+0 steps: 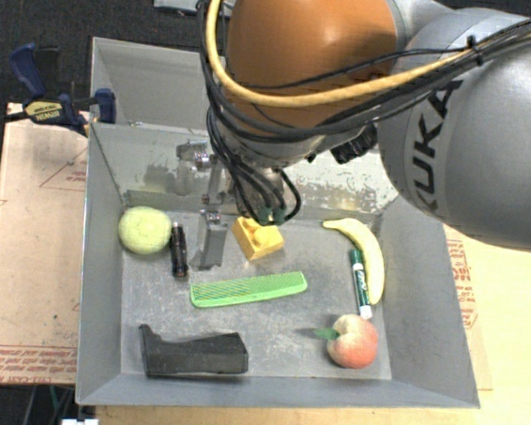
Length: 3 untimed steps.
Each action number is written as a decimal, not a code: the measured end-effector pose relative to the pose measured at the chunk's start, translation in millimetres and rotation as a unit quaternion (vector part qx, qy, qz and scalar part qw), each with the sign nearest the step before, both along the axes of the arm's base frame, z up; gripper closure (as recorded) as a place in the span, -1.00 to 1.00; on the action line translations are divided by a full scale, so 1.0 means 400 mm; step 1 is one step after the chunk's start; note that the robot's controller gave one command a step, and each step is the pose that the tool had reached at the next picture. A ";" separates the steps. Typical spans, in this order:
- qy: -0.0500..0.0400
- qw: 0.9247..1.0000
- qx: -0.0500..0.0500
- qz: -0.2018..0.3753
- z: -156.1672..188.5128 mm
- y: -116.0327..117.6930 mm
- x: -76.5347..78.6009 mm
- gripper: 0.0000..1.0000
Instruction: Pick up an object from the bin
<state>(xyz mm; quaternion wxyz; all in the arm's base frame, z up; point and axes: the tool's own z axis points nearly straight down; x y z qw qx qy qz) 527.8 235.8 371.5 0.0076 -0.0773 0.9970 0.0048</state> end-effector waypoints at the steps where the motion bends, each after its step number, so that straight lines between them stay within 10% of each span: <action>1: 0.007 0.997 -0.004 0.073 -0.078 -0.091 -0.040 -1.00; 2: -0.007 0.997 0.002 0.079 0.080 0.032 0.059 -1.00; 3: 0.005 0.986 -0.004 0.167 -0.041 -0.231 0.056 -1.00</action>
Offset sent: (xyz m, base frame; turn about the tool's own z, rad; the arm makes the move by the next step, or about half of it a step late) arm 0.0223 0.0109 0.0294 -0.1554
